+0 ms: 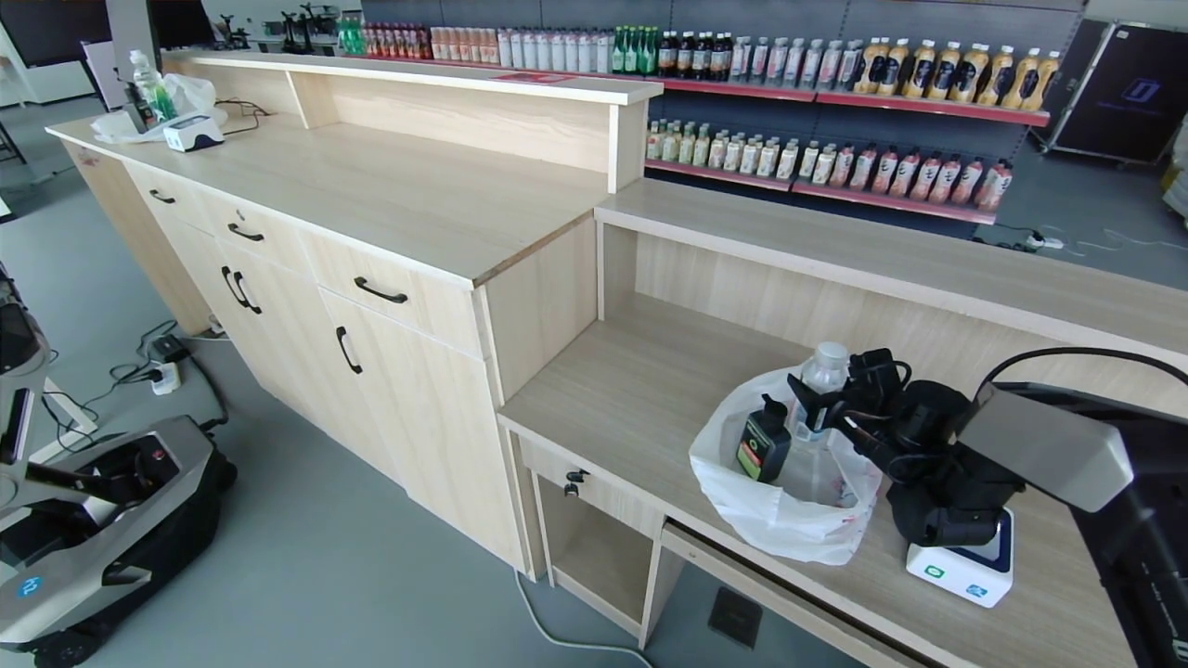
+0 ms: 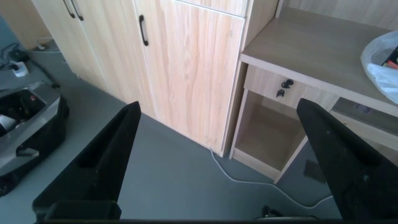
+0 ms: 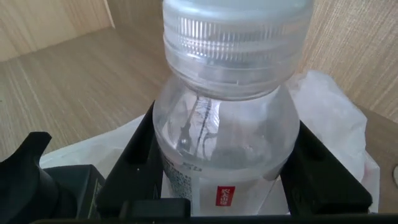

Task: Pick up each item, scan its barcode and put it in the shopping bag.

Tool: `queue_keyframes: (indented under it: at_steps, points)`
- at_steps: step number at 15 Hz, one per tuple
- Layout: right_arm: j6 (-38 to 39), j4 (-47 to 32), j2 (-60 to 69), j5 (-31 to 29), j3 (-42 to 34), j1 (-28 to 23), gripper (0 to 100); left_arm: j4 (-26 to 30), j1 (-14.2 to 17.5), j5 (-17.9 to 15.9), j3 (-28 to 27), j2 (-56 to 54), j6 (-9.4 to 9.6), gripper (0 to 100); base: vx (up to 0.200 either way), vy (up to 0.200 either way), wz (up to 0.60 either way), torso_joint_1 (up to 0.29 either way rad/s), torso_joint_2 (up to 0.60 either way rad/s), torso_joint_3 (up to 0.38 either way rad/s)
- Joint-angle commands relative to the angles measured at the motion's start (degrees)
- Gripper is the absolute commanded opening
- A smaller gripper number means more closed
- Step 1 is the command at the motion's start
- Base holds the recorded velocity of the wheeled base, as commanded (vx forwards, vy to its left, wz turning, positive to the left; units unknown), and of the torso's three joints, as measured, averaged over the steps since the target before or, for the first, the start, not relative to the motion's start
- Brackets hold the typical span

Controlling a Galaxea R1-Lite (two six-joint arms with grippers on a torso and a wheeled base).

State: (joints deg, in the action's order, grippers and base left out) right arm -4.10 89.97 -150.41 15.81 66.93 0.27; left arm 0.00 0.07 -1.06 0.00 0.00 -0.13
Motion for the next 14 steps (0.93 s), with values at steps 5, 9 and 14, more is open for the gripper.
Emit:
queue_keyframes:
  at_steps: [5, 9, 14]
  points:
    - [-1.18, 0.03, -3.31, 0.01, 1.63, -0.36, 0, 0.00, 0.01, 0.01, 0.00, 0.00, -0.04, 100, 0.000, 0.000, 0.00, 0.000, 0.00, 0.000]
    - [-1.09, 0.03, -3.23, 0.10, 2.07, -0.80, 100, 0.00, 0.01, 0.01, 0.00, 0.00, -0.04, 100, 0.000, 0.000, 0.00, 0.000, 0.00, 0.000]
    - [-0.65, -5.15, 8.38, 1.59, -3.29, -0.62, 100, 0.00, 0.01, 0.09, 0.00, 0.09, -0.04, 100, 0.000, 0.000, 0.00, 0.000, 0.00, 0.000]
